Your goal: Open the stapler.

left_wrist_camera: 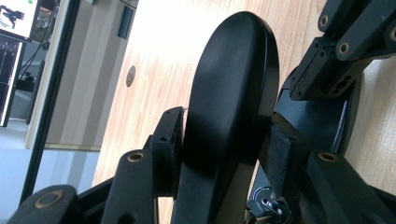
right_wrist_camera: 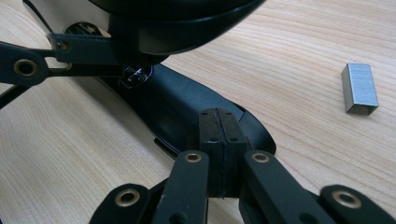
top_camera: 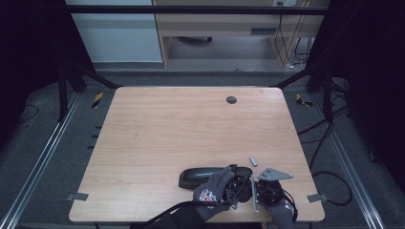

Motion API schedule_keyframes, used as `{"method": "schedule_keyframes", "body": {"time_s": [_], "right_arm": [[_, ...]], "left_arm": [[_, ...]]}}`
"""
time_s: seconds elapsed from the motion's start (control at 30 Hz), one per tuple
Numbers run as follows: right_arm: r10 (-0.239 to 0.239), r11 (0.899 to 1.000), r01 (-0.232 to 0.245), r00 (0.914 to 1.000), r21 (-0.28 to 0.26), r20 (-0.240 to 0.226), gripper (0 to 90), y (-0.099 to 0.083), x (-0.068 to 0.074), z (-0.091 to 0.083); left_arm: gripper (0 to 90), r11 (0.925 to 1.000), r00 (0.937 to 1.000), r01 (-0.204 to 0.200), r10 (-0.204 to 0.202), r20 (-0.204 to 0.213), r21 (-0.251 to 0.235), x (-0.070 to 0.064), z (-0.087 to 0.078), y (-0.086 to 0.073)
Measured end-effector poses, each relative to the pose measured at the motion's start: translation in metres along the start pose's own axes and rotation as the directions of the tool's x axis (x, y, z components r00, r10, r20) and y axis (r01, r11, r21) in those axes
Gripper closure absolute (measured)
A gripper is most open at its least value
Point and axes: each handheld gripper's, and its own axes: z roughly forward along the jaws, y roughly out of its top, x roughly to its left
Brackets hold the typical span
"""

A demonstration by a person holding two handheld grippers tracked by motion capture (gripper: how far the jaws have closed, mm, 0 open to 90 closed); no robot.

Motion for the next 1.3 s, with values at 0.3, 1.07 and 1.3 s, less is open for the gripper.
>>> {"method": "schedule_keyframes", "body": {"time_s": [0.3,1.07,1.3], "right_arm": [[0.016,1.0,-0.016,0.9998,-0.008,-0.011,90.0,-0.001,-0.001,0.0],[0.019,1.0,-0.019,0.9998,-0.016,-0.008,90.0,-0.002,-0.001,0.0],[0.018,1.0,-0.018,0.9998,-0.016,-0.006,90.0,-0.002,-0.001,0.0]], "left_arm": [[53.3,1.0,1.0,0.001,-0.001,0.001,0.0,0.0,0.0,0.0],[54.7,0.9977,0.9981,0.058,-0.058,-0.019,-0.035,0.013,-0.013,-0.005],[55.8,0.995,0.9956,0.087,-0.088,-0.029,-0.048,0.026,-0.024,-0.009]]}}
